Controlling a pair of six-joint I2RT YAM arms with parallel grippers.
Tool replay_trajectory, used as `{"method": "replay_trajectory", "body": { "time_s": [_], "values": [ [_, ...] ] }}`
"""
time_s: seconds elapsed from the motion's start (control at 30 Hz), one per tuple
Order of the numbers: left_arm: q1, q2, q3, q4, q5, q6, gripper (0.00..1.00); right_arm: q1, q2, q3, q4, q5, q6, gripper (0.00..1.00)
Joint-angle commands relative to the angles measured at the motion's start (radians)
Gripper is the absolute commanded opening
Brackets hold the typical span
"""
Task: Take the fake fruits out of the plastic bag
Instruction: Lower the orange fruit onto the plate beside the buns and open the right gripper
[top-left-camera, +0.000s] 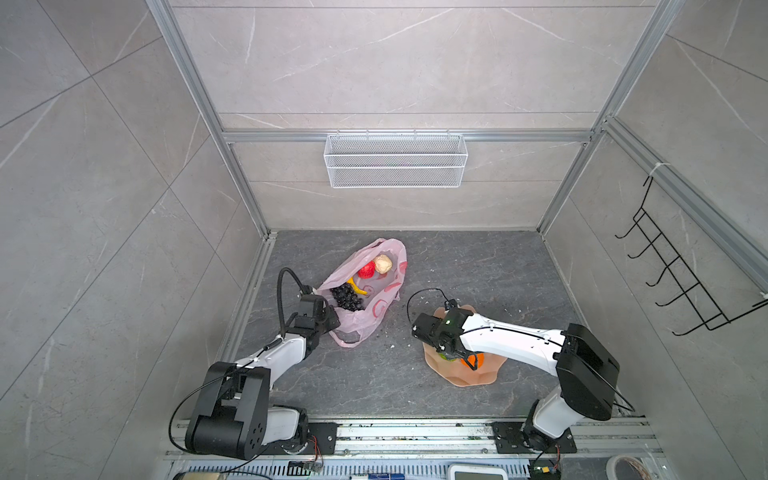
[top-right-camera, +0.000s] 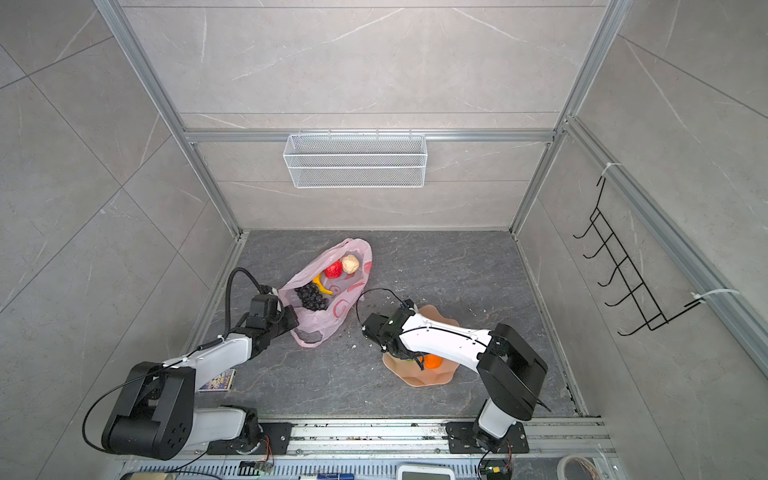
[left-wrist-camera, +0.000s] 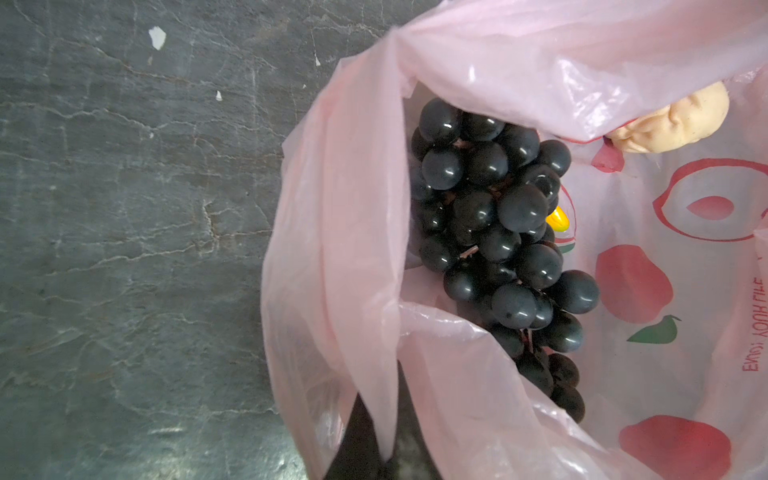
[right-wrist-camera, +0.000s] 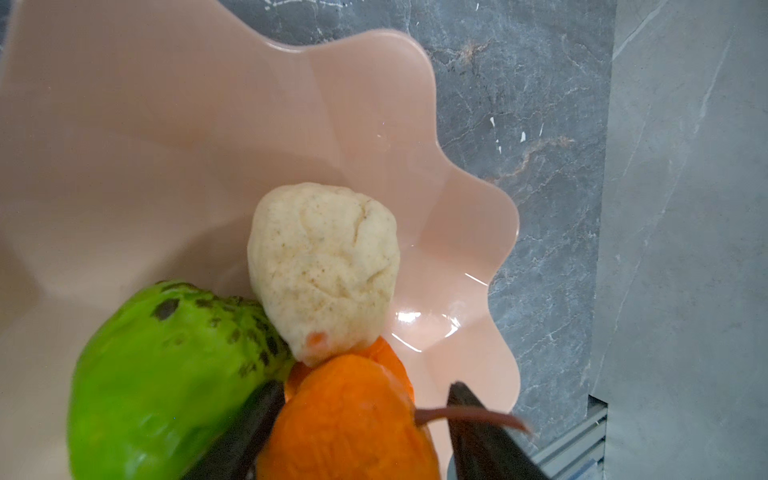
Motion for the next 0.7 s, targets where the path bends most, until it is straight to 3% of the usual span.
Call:
{"method": "replay_trajectory", "body": {
  "time_s": [0.0, 0.13, 0.43, 0.67],
  "values": [
    [0.003, 0.002, -0.005, 0.019, 0.008, 0.012, 0.02, -0.001, -0.019, 0.01, 0.013, -0.019, -0.008, 0.68],
    [0.004, 0.001, -0.006, 0.019, 0.008, 0.013, 0.02, -0.001, -0.036, 0.008, 0.018, -0.034, -0.011, 0.69],
    [0.003, 0.004, -0.004, 0.019, 0.01, 0.012, 0.02, -0.001, -0.075, 0.035, 0.032, -0.082, -0.043, 0.83],
    [0.003, 0.004, -0.003, 0.018, 0.013, 0.014, 0.02, -0.001, -0.085, 0.045, 0.036, -0.1, -0.051, 0.84]
  ]
}}
